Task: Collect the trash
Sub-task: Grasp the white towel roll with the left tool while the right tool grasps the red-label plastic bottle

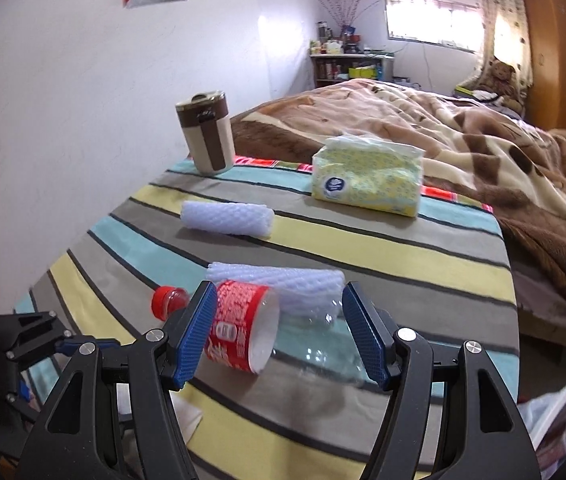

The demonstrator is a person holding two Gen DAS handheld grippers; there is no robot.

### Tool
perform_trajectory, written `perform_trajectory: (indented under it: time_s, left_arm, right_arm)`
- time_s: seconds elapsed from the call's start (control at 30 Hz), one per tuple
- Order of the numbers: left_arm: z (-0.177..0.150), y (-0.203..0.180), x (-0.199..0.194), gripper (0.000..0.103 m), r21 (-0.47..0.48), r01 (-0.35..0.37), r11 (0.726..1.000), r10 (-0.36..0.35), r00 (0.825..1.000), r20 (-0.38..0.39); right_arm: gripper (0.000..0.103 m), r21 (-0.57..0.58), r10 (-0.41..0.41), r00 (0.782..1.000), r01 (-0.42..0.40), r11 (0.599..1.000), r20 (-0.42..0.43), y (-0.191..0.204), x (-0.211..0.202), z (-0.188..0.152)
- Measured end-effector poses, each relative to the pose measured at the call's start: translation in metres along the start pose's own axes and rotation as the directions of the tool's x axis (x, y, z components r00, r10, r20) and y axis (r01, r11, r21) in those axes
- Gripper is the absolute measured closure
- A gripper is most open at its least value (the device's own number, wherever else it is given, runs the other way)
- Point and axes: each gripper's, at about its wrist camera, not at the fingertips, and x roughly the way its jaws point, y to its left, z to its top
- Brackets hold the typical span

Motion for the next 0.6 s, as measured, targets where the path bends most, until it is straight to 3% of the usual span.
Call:
perform_trajectory:
  time_s: [0.13, 0.27, 0.6]
  left_arm:
    - [-0.001, 0.003, -0.004, 0.037, -0.012, -0.015, 1.000, 0.015, 1.000, 0.005]
    - [-0.002, -0.007, -0.004, 0.037, 0.058, 0.028, 0.998, -0.029, 1.000, 0.011]
    - [-0.010, 0.004, 0.001, 0.036, 0.045, 0.090, 0.995, -0.089, 0.996, -0.031]
  right_arm:
    - [0.034, -0.045, 0.040, 0.999, -0.042, 0.998, -0.035, 0.006, 0.010, 0.002]
    - [0.034, -0.042, 0.109, 0.991, -0.112, 0.993, -0.078, 0.005, 0.017, 0.005]
    - [0.029, -0.193, 0.117, 0.982, -0.144, 0.970, -0.146, 0.013, -0.002, -0.018]
